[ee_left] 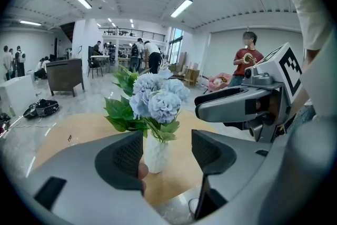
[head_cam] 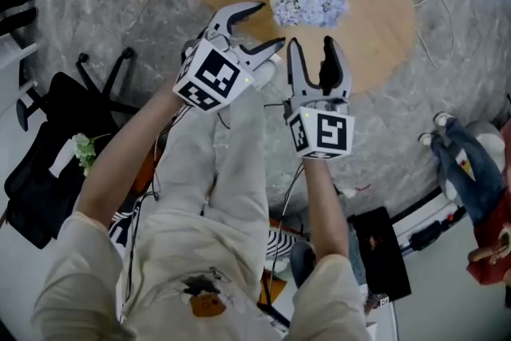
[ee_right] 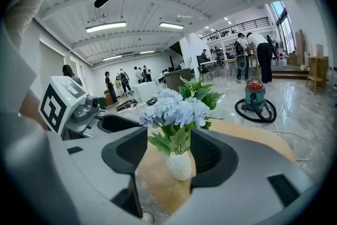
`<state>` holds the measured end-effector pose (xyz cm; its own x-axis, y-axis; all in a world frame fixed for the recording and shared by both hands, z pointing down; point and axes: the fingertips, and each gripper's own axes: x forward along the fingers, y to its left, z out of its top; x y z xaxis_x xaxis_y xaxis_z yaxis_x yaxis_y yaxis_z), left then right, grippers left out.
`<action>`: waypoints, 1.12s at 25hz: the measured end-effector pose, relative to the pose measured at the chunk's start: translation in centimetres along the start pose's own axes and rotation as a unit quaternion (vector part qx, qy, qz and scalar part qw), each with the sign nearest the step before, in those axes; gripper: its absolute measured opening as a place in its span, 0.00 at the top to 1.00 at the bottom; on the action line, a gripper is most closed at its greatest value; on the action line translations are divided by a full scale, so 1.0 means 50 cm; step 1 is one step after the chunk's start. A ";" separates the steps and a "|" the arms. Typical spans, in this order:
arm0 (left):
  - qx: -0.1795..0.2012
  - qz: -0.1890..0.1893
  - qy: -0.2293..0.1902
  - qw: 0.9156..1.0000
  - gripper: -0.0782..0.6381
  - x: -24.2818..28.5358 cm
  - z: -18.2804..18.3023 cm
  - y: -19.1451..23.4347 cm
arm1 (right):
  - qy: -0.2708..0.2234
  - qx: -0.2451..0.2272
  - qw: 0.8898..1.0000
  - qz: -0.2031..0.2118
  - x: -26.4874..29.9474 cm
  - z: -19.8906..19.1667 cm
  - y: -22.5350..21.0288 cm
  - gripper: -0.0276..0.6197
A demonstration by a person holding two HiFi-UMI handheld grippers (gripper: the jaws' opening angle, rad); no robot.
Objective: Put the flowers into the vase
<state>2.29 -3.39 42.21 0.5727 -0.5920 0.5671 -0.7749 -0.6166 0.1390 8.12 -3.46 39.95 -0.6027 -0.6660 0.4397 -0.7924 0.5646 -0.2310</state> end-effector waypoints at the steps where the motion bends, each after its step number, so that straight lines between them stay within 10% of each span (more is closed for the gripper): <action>1: -0.004 0.001 0.000 1.000 0.48 -0.005 0.005 -0.001 | 0.001 0.000 1.000 0.000 -0.003 0.004 0.001 0.59; 23: -0.042 0.023 -0.020 0.999 0.65 -0.186 0.144 -0.013 | 0.012 0.004 1.000 0.004 -0.081 0.162 0.083 0.60; 28: -0.032 0.020 -0.024 0.999 0.84 -0.241 0.187 -0.045 | 0.018 -0.026 0.999 -0.007 -0.111 0.200 0.107 0.82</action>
<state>-0.37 0.27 27.49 0.5511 -0.6411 0.5342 -0.8127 -0.5576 0.1692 6.28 -1.63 27.62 -0.5876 -0.6565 0.4729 -0.7937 0.5813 -0.1793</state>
